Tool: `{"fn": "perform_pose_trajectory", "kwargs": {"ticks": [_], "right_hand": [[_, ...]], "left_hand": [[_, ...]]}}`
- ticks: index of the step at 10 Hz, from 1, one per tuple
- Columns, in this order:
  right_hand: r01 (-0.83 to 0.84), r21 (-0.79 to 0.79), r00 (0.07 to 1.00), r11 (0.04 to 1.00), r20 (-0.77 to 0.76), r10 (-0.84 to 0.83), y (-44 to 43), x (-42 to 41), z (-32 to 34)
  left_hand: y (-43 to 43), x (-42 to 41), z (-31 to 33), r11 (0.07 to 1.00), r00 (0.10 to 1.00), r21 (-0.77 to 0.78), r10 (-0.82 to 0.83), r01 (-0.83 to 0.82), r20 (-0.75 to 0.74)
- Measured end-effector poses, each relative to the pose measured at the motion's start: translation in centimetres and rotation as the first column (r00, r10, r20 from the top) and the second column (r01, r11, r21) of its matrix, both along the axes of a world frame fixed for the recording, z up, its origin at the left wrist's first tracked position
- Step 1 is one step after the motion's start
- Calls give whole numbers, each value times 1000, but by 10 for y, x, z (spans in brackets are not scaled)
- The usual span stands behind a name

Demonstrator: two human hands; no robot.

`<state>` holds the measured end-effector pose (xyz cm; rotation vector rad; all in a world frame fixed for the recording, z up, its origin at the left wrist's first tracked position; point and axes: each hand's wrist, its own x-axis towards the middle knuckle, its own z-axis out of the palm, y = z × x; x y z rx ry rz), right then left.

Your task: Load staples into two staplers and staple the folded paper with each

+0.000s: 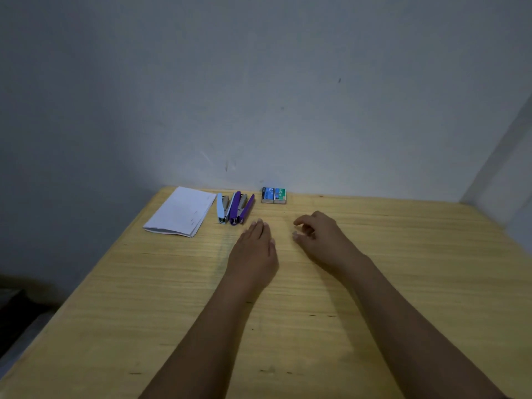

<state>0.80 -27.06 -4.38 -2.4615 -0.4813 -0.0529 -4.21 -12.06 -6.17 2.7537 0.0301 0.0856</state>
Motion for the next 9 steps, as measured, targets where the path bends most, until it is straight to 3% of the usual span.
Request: {"fn": "perform_pose_trajectory", "kwargs": {"ticks": [3,6,9], "right_hand": [[95,-2,987,995,130,-94,38,26,-5],[235,343,970,909,-20,-243,70,50,-6],[256,386,966,886,-64,-251,48,39,-11]], "left_hand": [[0,-1,-1,1000,1000,-27,8,-7,17],[0,0,-3,999,999,-40,8,-6,51],[2,1,-2,999,998,-47,-9,12,63]]}}
